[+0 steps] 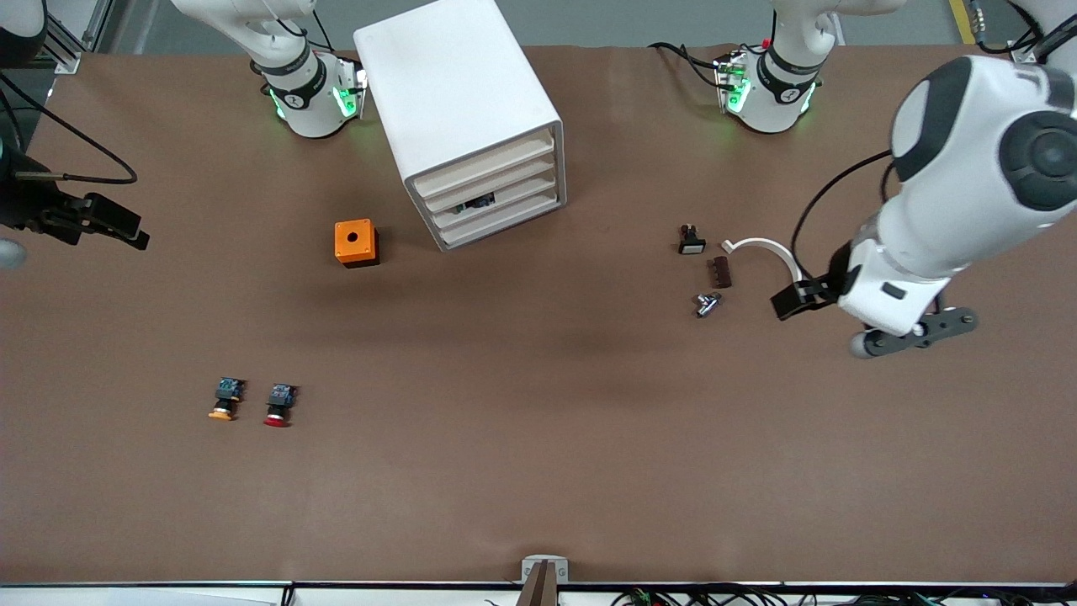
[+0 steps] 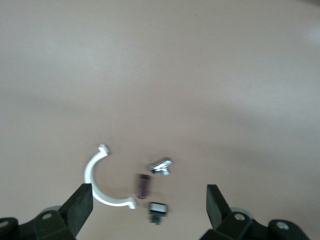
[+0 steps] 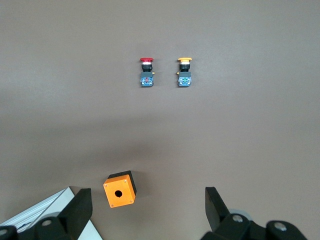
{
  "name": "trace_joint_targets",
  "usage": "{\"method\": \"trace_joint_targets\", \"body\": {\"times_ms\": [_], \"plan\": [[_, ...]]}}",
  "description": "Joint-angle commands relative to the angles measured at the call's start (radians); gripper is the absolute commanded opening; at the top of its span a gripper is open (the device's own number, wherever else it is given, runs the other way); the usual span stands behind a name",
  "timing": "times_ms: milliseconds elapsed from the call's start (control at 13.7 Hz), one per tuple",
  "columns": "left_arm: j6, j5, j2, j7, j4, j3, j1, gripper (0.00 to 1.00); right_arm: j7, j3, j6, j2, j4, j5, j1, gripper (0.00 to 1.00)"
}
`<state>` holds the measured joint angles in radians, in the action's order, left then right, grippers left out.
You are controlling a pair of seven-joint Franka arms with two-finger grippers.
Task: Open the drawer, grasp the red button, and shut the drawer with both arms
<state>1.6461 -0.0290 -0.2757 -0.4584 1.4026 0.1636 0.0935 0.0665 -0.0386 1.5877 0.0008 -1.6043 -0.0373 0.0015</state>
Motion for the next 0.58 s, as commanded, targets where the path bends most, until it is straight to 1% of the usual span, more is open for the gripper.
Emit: {"method": "trace_joint_targets", "body": {"times_ms": [0, 146, 291, 510], "plan": [[-0.064, -0.025, 0.055, 0.099, -0.001, 0.010, -0.064, 1.00, 0.013, 0.013, -0.025, -0.005, 0.053, 0.013, 0.003, 1.00], [-0.072, -0.025, 0.082, 0.183, 0.001, 0.011, -0.118, 1.00, 0.021, 0.013, -0.023, -0.005, 0.060, 0.014, 0.003, 1.00], [-0.074, -0.023, 0.088, 0.275, 0.001, 0.011, -0.153, 1.00, 0.021, 0.014, -0.017, -0.005, 0.060, 0.020, 0.003, 1.00], [-0.094, -0.022, 0.101, 0.302, -0.001, 0.013, -0.176, 1.00, 0.021, 0.036, -0.015, -0.005, 0.060, 0.034, -0.006, 1.00]]}}
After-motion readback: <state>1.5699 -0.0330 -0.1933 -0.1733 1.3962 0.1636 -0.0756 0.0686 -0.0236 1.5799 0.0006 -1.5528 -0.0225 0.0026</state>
